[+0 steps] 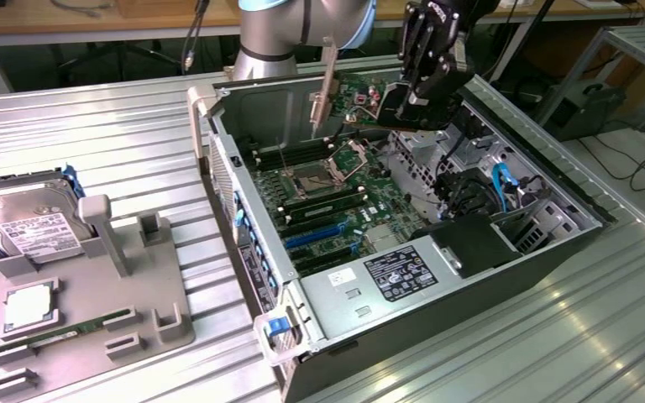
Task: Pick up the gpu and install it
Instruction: 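Insert the gpu into the slot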
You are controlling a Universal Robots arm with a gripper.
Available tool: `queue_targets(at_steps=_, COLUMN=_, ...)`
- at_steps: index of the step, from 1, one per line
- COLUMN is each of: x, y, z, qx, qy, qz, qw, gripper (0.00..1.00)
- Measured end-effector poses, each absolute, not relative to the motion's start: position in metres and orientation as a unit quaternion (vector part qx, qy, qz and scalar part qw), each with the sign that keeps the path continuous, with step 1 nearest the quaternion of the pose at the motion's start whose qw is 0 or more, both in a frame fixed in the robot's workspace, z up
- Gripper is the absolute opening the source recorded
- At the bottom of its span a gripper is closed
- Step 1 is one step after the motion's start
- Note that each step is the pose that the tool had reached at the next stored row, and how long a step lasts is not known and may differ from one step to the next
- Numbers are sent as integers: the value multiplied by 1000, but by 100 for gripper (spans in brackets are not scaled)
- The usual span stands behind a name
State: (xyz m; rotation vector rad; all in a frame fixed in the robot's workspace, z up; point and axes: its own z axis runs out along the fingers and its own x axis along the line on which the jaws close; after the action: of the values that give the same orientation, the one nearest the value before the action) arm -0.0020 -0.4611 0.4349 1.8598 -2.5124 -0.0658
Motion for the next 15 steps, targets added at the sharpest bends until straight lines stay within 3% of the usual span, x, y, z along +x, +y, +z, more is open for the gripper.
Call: queue_targets(at_steps=15, x=-2, y=-461, z=434, qx=685, qy=-728, qz=-13, qw=3, gripper=27)
